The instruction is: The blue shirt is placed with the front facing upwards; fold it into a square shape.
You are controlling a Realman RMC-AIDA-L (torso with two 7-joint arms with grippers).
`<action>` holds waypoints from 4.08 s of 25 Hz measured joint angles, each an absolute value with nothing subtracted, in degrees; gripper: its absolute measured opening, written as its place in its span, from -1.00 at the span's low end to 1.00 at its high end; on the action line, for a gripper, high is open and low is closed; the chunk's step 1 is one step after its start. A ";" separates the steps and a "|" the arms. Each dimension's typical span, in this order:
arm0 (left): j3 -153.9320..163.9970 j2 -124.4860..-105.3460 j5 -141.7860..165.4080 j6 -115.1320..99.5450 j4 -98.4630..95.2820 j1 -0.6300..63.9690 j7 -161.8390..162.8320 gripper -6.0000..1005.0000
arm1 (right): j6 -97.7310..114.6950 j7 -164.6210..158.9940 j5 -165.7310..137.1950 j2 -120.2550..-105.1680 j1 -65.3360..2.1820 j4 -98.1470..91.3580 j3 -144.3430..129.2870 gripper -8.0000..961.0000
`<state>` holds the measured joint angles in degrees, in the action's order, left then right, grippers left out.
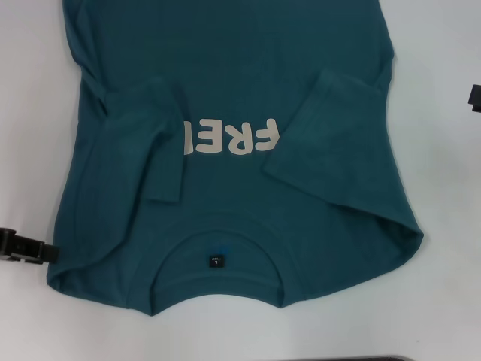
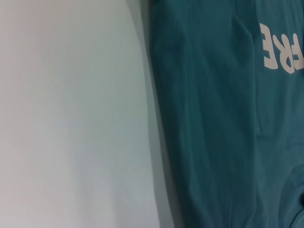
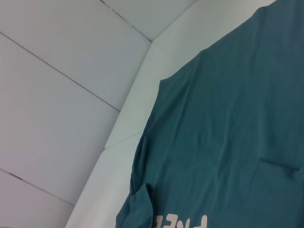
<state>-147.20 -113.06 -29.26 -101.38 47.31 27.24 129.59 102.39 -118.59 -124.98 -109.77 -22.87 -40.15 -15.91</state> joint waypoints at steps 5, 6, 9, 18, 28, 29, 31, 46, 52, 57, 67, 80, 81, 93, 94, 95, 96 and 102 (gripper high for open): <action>-146.83 -113.05 -29.26 -101.66 47.11 26.49 129.96 -0.39 | 102.39 -118.56 -124.98 -109.76 -22.81 -40.16 -15.79 0.14; -146.79 -113.16 -29.26 -101.76 47.11 26.43 130.01 -0.30 | 102.39 -118.56 -124.98 -109.77 -22.79 -40.16 -15.78 0.14; -146.72 -113.51 -29.26 -102.06 47.11 26.36 130.02 -0.01 | 102.39 -118.59 -124.98 -109.77 -22.78 -40.19 -15.77 0.14; -145.88 -113.87 -29.26 -101.76 46.35 26.75 129.76 0.25 | 102.39 -118.68 -124.98 -109.77 -22.85 -40.25 -15.73 0.14; -145.15 -113.89 -28.48 -100.84 46.59 26.95 130.05 0.22 | 102.39 -118.73 -124.98 -109.76 -23.06 -40.26 -15.62 0.14; -145.14 -113.85 -28.23 -100.72 46.58 26.96 130.08 0.21 | 102.40 -118.73 -124.98 -109.77 -23.07 -40.26 -15.57 0.14; -145.06 -113.83 -27.92 -100.66 46.60 27.00 130.07 0.12 | 102.53 -118.73 -124.98 -109.77 -23.12 -40.26 -15.36 0.14; -144.93 -114.13 -27.76 -100.68 46.33 27.46 129.83 -0.92 | 102.56 -118.74 -125.00 -109.77 -23.39 -40.26 -15.12 0.14; -144.95 -113.23 -27.77 -100.79 46.48 27.36 129.85 -0.92 | 102.68 -118.68 -125.85 -109.56 -22.70 -40.25 -15.62 0.14; -145.25 -112.87 -27.84 -101.33 46.65 27.13 129.78 -0.92 | 104.24 -120.25 -130.32 -109.16 -22.16 -40.25 -15.80 0.14; -144.88 -112.89 -27.80 -101.43 46.40 27.52 129.17 -0.92 | 107.72 -124.36 -137.84 -109.16 -21.51 -40.74 -16.46 0.14; -144.84 -113.33 -27.77 -101.38 46.40 27.37 128.43 -0.93 | 105.80 -125.78 -144.20 -109.80 -22.54 -36.63 -19.42 0.14; -144.84 -113.34 -27.77 -101.38 46.41 27.36 128.41 -0.93 | 105.32 -125.85 -144.48 -109.83 -22.74 -36.03 -19.74 0.14; -144.84 -113.37 -27.78 -101.43 46.38 27.33 128.20 -0.93 | 98.88 -126.26 -145.11 -109.98 -24.51 -30.62 -22.65 0.14; -144.84 -113.37 -27.77 -101.42 46.36 27.33 128.16 -0.93 | 98.44 -126.26 -145.11 -110.05 -24.63 -30.29 -22.76 0.14; -144.84 -113.37 -27.78 -101.41 46.35 27.33 128.12 -0.93 | 98.00 -126.27 -145.11 -110.12 -24.73 -30.04 -22.86 0.13; -144.84 -113.37 -27.78 -101.39 46.34 27.33 128.05 -0.93 | 97.63 -126.28 -145.11 -110.19 -24.80 -29.86 -22.91 0.13; -144.84 -113.37 -27.78 -101.41 46.31 27.50 127.74 -0.93 | 96.63 -126.44 -145.11 -110.47 -25.20 -29.71 -22.94 0.12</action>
<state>-144.84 -113.37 -27.78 -101.41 46.31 27.50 127.74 96.63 -126.44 -145.11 -110.47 -25.20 -29.71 -22.94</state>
